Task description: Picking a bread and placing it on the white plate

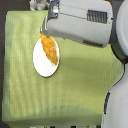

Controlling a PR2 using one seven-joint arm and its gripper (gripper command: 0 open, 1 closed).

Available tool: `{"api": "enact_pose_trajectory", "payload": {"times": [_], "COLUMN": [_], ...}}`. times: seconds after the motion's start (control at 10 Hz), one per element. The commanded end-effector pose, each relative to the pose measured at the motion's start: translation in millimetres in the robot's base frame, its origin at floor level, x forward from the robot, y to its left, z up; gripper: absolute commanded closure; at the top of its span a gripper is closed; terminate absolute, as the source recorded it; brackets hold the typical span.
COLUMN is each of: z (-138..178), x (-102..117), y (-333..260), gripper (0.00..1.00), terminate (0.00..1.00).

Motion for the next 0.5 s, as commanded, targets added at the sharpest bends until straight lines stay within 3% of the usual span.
{"api": "enact_pose_trajectory", "payload": {"times": [0.0, 0.4], "z": [24, 27], "x": [-1, -1], "y": [-113, -212], "gripper": [0.0, 0.0], "terminate": [0.0, 0.0]}}
